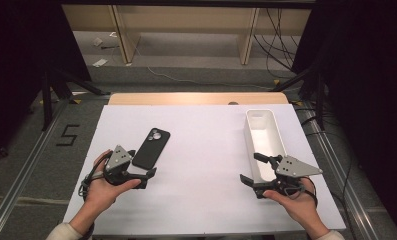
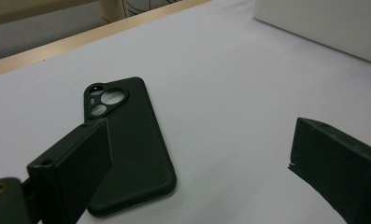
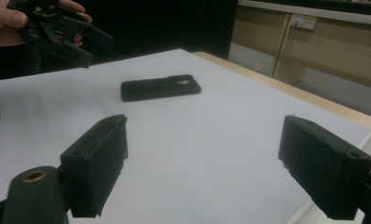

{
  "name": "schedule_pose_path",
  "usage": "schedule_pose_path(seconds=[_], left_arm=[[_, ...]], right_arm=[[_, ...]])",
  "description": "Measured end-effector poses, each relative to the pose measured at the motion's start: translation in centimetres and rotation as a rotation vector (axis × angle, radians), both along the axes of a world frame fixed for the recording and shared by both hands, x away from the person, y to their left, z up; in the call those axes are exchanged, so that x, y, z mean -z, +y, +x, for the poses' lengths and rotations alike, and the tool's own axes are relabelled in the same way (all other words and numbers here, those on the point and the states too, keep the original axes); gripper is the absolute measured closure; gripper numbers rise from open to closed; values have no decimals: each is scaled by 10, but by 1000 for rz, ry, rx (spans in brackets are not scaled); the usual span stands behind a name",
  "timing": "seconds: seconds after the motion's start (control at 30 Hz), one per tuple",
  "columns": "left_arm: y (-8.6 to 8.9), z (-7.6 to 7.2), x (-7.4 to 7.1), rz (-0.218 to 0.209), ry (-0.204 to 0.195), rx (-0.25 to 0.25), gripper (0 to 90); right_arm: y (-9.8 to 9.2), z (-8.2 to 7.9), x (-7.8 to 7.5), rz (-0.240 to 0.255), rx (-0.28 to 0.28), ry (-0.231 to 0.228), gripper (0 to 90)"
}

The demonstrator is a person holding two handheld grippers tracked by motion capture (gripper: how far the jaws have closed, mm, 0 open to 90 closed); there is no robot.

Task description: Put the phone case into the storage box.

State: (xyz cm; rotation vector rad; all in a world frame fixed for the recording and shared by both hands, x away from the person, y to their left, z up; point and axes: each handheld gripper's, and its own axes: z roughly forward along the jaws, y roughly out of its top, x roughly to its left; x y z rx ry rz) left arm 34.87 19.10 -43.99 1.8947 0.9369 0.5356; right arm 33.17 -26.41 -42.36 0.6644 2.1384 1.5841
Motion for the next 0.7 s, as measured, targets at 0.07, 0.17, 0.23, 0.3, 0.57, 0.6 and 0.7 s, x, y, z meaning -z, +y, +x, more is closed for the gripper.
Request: schedule_pose_path(seconds=[0.07, 0.17, 0.23, 0.3, 0.57, 0.6, 0.7], left_arm=[[0, 0, 0, -3, 1, -2, 52], [0, -1, 0, -3, 1, -3, 53], [0, -1, 0, -2, 2, -3, 54], [1, -1, -1, 2, -3, -7, 74], [19, 23, 2, 106, 21, -225, 731], [22, 28, 4, 122, 35, -235, 809], [26, 42, 11, 149, 87, -257, 898]], right_arm=[[0, 0, 0, 0, 1, -2, 168], [0, 0, 0, -2, 1, -1, 168], [0, -1, 0, -2, 2, -2, 168], [0, -1, -1, 0, 2, -2, 168], [2, 0, 0, 1, 0, -1, 168], [2, 0, 0, -3, 3, 1, 168], [2, 0, 0, -4, 2, -1, 168]])
